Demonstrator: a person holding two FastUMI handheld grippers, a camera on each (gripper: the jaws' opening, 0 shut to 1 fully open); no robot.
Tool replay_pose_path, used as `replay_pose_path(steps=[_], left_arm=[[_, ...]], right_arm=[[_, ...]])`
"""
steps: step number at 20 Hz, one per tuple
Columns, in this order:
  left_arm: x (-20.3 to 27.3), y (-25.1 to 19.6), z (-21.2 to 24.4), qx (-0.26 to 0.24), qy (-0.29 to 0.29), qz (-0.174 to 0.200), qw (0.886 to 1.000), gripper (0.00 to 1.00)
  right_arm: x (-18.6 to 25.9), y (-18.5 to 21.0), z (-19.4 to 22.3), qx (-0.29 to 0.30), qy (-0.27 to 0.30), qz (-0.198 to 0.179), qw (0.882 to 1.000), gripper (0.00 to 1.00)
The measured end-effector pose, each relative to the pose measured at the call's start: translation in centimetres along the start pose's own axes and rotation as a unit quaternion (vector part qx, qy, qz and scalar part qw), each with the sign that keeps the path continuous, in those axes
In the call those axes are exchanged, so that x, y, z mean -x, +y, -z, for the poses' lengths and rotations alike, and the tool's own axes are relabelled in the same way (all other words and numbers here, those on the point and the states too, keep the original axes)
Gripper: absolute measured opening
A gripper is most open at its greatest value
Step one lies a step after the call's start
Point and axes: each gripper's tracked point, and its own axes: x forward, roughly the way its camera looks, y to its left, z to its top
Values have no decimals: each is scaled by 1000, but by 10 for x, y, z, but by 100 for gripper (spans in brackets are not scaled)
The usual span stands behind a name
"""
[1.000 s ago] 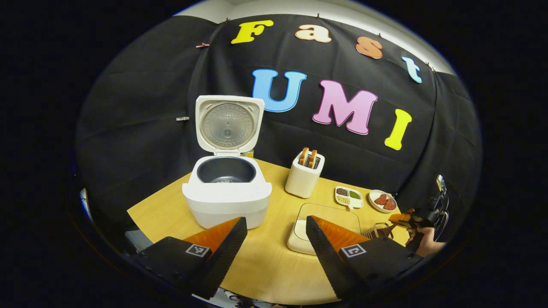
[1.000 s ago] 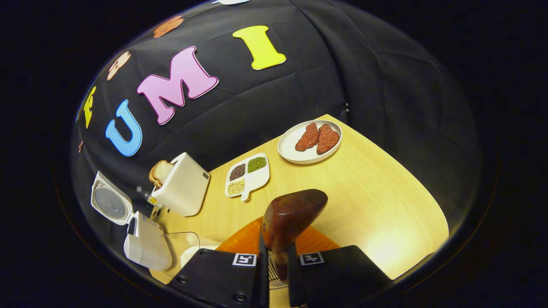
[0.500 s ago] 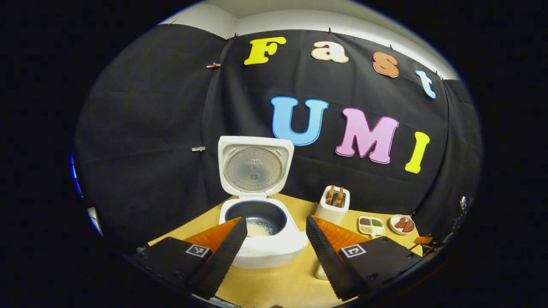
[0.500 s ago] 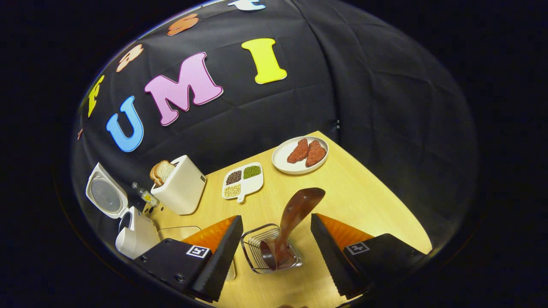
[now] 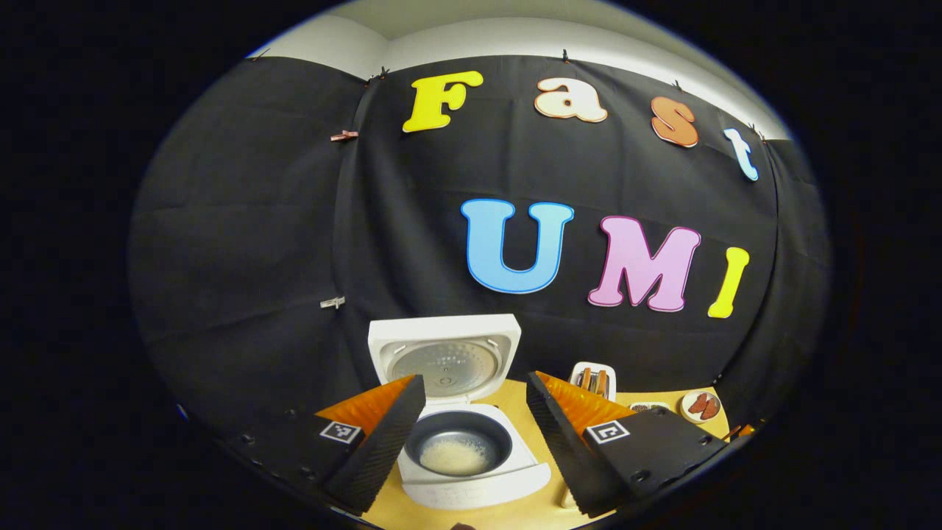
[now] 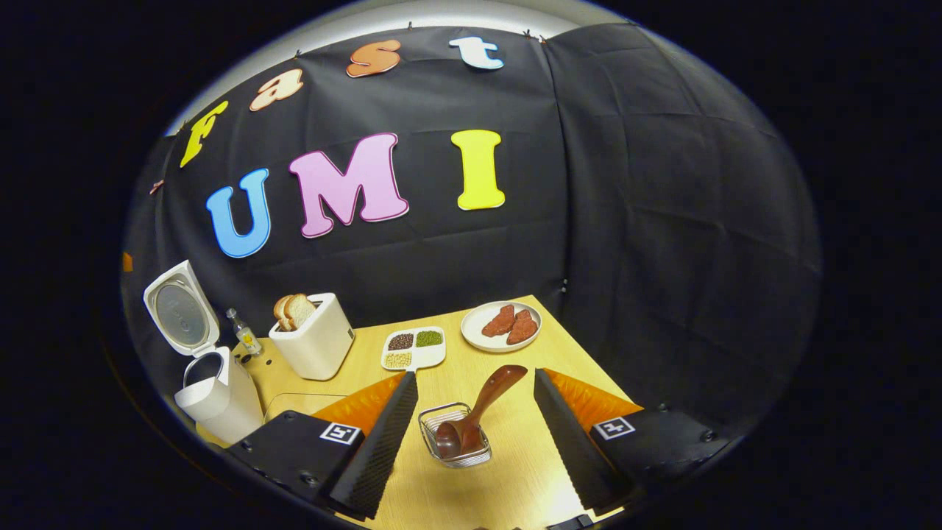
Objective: Close the left gripper, press the button to open the rice cooker; take a wooden spoon from the chopstick holder with the right hand, scoop a spoonful of rice and pour it into the rice cooker, then put the wooden spoon back into the chopstick holder.
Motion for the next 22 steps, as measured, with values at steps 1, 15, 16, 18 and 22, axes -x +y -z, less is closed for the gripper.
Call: replay_pose_path(steps=[1, 15, 16, 18, 22], left_arm=[[-12, 3, -10, 3, -2, 1, 1000, 95], [-201, 63, -34, 20, 38, -27, 999, 95], [-211, 65, -25, 21, 49, -29, 998, 95], [-226, 64, -9, 33, 68, -30, 997, 95], [-239, 70, 13, 37, 99, -53, 993, 95]], right_arm=[[7, 2, -4, -3, -5, 2, 1000, 99], [88, 16, -50, 22, -99, 41, 994, 98], [93, 16, -49, 22, -99, 43, 994, 98], [98, 20, -47, 16, -97, 45, 994, 98], [96, 27, -42, 10, -90, 41, 995, 98]])
